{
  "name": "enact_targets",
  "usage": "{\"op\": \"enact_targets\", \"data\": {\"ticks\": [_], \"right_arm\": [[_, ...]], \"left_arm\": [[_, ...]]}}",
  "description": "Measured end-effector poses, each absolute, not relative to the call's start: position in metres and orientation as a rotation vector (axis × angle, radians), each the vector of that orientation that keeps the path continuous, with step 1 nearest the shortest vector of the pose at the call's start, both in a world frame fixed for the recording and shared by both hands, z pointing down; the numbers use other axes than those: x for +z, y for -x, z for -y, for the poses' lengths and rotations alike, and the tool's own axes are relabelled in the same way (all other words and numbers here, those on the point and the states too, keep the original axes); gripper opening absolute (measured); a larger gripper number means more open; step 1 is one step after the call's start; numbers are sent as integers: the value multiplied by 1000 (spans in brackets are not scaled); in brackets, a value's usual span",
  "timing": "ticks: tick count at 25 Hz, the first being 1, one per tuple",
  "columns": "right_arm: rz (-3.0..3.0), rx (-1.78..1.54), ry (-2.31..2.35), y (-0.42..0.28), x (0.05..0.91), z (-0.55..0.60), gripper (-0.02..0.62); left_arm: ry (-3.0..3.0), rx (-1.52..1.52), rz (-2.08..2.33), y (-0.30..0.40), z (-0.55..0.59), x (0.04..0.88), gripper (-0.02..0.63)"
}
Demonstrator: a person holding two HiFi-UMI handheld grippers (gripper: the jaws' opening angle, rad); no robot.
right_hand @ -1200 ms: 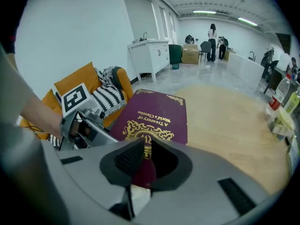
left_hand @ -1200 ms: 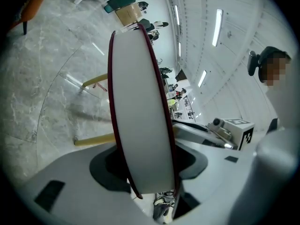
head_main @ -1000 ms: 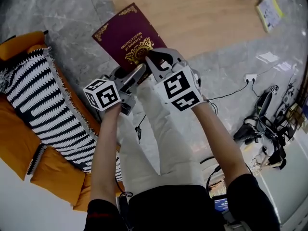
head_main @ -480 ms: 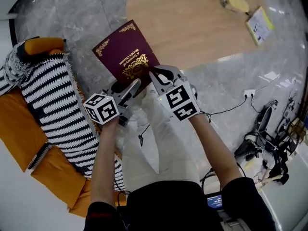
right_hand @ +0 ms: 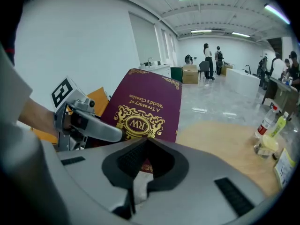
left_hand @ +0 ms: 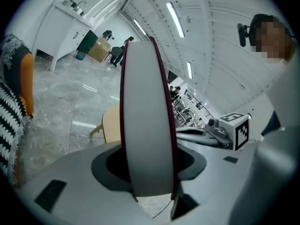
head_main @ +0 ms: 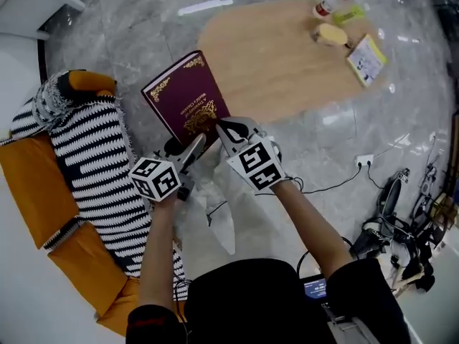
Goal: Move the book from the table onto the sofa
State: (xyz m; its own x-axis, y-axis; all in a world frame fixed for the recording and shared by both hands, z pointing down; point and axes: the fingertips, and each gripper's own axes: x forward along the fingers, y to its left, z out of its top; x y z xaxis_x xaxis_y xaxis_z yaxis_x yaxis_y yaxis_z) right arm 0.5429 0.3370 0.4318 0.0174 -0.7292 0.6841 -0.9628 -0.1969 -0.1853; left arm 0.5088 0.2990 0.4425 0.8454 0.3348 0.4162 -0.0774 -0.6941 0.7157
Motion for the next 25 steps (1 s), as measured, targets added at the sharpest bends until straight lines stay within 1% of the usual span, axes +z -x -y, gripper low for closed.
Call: {"op": "enact_targets", "data": {"ticks": [11,21,25], "right_arm": [[1781,1021,-1980,-539,381,-339,20],[1941,984,-1946,-486,314,-289,20],[2004,955,-1949,-464,283,-263,20]], "left_arm": [[-2319,636,-81,-474,-301,366,229],[-2429,607,54,-411,-250,305,229],[-2437,552,107,-382,-229,278,229]]}}
